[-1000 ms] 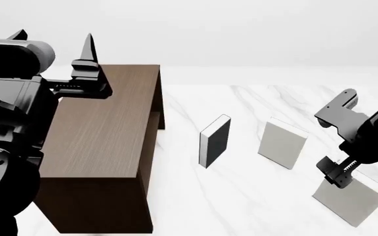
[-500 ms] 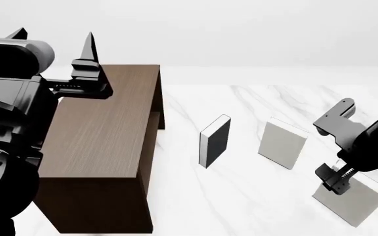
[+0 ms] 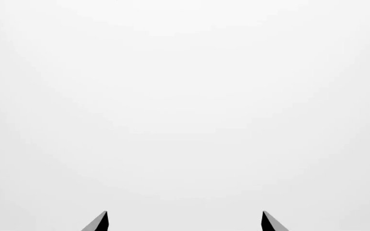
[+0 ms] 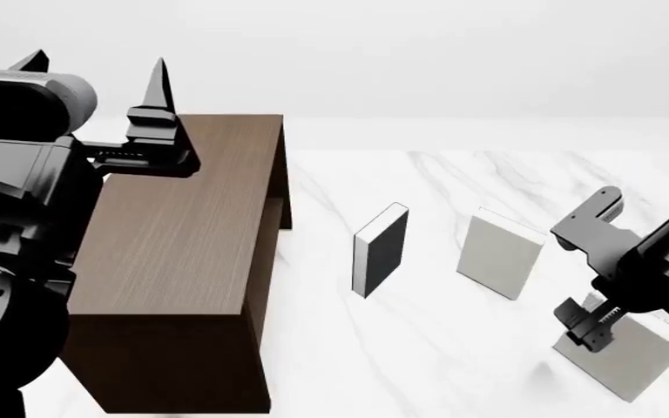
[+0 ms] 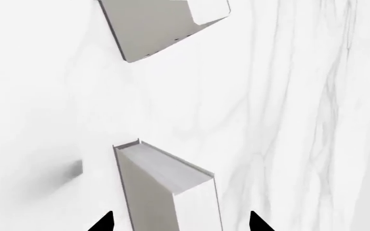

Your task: Pick up the book on the right and place it under the cabinet shelf.

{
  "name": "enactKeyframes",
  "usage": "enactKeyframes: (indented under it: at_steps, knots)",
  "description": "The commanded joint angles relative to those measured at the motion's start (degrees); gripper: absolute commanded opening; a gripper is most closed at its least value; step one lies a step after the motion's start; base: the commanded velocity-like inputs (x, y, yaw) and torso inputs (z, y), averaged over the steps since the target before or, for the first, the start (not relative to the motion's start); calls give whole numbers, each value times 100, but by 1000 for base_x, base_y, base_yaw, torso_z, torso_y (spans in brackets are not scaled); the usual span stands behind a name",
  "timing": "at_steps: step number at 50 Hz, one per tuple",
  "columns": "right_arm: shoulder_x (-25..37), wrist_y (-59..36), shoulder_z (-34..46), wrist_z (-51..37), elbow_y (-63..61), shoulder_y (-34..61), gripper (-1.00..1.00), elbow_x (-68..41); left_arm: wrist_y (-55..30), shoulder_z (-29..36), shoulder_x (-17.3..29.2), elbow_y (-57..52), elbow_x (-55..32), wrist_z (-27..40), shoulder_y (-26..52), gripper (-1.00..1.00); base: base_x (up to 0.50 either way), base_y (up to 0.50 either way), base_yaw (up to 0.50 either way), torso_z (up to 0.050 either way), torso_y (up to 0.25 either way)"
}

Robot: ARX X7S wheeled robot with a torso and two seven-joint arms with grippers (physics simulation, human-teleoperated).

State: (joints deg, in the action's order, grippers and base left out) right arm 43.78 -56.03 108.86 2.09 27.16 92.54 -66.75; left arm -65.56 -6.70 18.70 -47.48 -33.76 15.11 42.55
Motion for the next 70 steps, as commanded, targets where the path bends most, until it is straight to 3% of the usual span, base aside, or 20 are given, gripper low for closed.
enactKeyframes:
  at_steps: [1, 39, 40, 59, 70]
  knots:
    - [2, 158, -45, -31, 117, -243, 100, -30, -56, -8, 12, -43, -75, 48, 37, 100, 0, 0, 0, 0, 0]
    - [15, 256, -125, -271, 332, -613, 100, -82, -60, 26, 54, -70, -254, 150, 80, 100, 0, 0, 0, 0, 0]
    - [22, 244, -121, -271, 308, -607, -100, -83, -57, 27, 57, -69, -256, 152, 80, 100, 0, 0, 0, 0, 0]
    - [37, 210, -83, -230, 30, -486, -100, 1, 13, 16, 110, -46, -307, 179, 37, 100, 1, 0, 0, 0, 0]
    - [306, -157, -200, -127, -974, 117, -100, -246, -71, 9, 155, -66, -374, 235, 151, 100, 0, 0, 0, 0, 0]
